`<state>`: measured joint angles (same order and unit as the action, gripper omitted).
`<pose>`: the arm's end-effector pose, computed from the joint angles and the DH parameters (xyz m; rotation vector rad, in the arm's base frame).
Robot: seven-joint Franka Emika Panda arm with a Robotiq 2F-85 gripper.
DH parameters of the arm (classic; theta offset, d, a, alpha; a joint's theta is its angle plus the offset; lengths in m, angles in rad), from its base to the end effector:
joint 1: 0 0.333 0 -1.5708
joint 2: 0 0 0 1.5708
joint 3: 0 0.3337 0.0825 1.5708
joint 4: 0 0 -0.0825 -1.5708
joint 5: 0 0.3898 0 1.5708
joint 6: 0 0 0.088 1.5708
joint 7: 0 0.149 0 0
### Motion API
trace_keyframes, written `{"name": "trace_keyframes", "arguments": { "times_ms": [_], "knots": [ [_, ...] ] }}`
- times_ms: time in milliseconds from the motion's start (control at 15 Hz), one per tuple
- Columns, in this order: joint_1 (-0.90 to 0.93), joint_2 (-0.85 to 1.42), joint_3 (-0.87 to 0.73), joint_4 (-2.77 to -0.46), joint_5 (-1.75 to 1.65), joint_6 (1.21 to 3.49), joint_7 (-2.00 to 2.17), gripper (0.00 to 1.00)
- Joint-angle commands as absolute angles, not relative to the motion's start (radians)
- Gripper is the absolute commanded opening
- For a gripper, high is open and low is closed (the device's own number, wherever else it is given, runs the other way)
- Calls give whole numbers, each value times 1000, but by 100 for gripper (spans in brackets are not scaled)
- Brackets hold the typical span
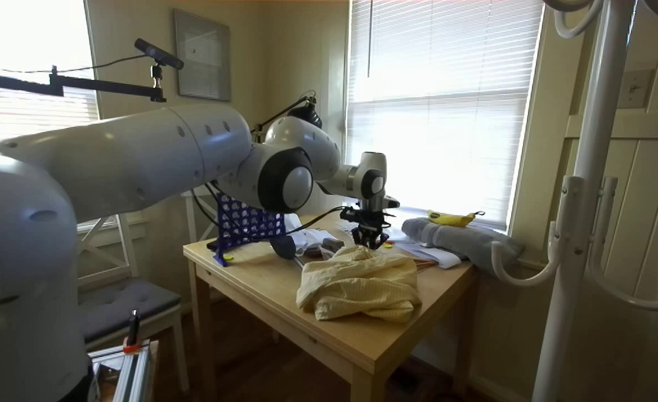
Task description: Hang the white towel on the coat rack
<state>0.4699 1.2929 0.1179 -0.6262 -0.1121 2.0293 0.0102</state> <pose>0.7337 0.4142 0.1534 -2.9904 -0.8111 -0.1674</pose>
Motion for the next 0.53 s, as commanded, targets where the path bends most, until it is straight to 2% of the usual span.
{"name": "trace_keyframes", "arguments": {
  "times_ms": [0,333,467],
  "knots": [
    [485,1223,83,-713,-134,2198,111,2],
    [523,1148,9,-846,-172,2449,204,2],
    [513,1089,31,-941,-151,2421,164,2]
  ]
}}
